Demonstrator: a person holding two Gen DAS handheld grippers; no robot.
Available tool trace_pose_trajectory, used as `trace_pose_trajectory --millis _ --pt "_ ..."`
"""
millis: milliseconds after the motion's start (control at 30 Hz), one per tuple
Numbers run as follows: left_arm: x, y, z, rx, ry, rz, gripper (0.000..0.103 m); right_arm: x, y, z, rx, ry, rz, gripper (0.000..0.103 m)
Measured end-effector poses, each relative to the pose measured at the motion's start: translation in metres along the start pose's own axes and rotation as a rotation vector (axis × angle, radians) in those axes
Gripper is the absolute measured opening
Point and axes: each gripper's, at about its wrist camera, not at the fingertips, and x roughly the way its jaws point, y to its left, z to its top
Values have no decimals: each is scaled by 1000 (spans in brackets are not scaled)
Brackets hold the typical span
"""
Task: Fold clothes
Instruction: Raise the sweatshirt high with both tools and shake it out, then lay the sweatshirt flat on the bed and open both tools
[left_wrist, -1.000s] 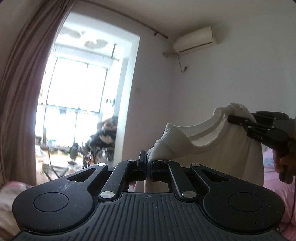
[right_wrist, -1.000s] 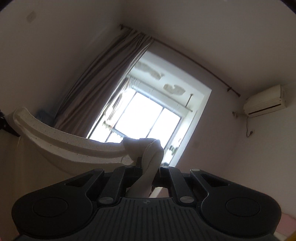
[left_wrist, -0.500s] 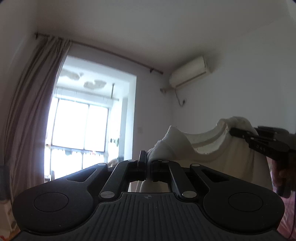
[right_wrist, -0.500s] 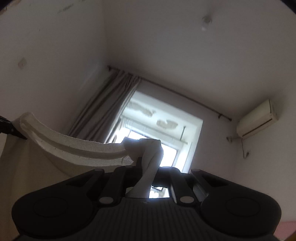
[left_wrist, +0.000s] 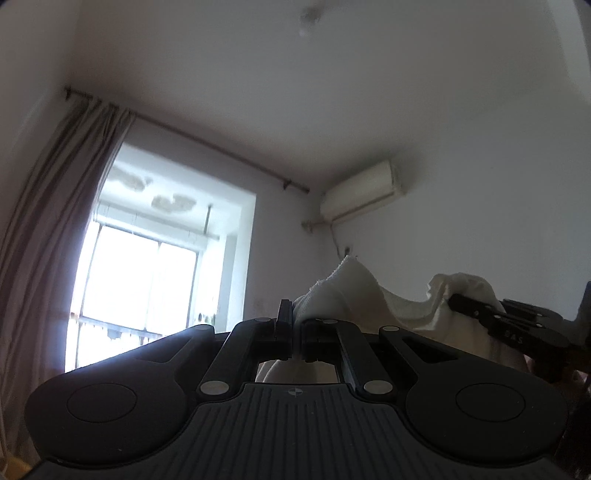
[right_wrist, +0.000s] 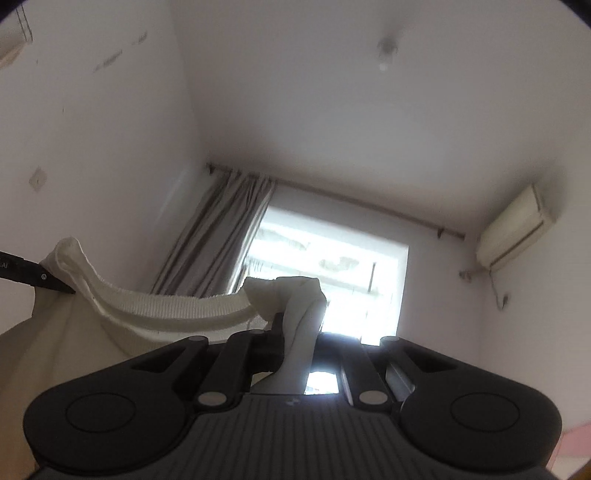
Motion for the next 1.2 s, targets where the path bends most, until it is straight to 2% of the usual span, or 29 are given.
trace_pose_trajectory --millis 100,300,433,533,667,833,1000,1200 --pt "12 8 -40 -33 93 21 2 19 9 -47 8 107 24 9" --pt "51 34 -149 -68 320 107 2 66 28 -149 4 321 45 9" --pt "83 62 -216 -93 460 185 2 100 31 -200 24 416 47 9" --pt "105 85 -254 -100 536 230 2 129 30 -236 32 468 50 9" --pt "130 112 -286 -90 573 264 2 164 28 -273 48 519 45 9" --pt "162 144 -306 -87 585 290 2 195 34 -304 70 545 36 9" --pt "175 158 -324 -71 592 320 2 206 54 -340 98 565 35 9" --pt "191 173 -352 -47 607 366 3 236 78 -411 135 622 29 9"
